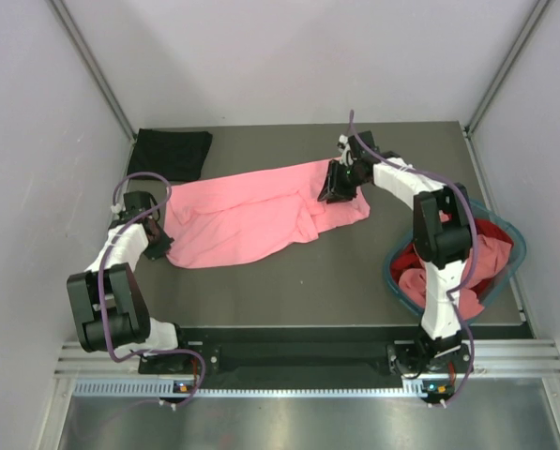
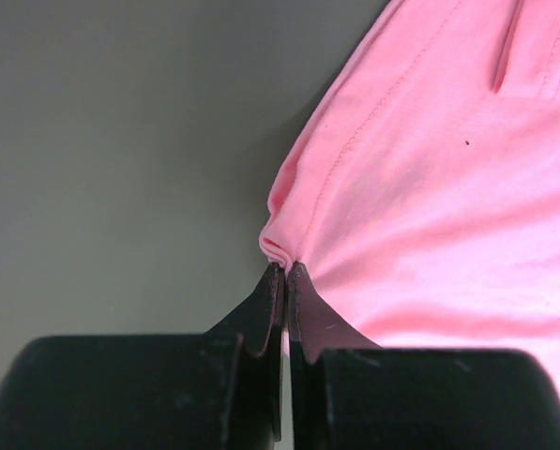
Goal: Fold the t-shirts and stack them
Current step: Fold the tshirt
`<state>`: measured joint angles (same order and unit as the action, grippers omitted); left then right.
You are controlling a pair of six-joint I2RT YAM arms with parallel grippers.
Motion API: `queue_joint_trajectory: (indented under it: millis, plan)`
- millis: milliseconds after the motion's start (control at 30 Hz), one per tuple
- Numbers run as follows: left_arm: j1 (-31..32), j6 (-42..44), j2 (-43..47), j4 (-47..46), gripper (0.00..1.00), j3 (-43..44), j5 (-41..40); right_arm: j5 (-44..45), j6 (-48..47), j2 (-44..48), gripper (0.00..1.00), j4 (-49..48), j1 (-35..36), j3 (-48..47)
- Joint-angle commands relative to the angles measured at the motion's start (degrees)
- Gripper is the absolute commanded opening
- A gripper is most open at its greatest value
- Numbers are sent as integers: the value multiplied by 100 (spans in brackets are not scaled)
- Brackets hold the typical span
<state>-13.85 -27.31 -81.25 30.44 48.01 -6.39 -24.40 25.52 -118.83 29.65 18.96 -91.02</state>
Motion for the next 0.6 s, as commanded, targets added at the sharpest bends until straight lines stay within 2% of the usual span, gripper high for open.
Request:
queue_joint_trajectory:
  millis: [0, 133, 567]
  plan:
    - [-22, 85, -5, -73, 0, 33, 85, 41, -117, -71, 34, -152, 46, -364]
    - [-22, 77, -31, -134, 0, 7, 138, 6, -143, -88, 31, -232, 73, -468]
    - [-30, 42, -75, -143, 0, 33, 130, 67, -398, -607, 31, 23, 169, -1067]
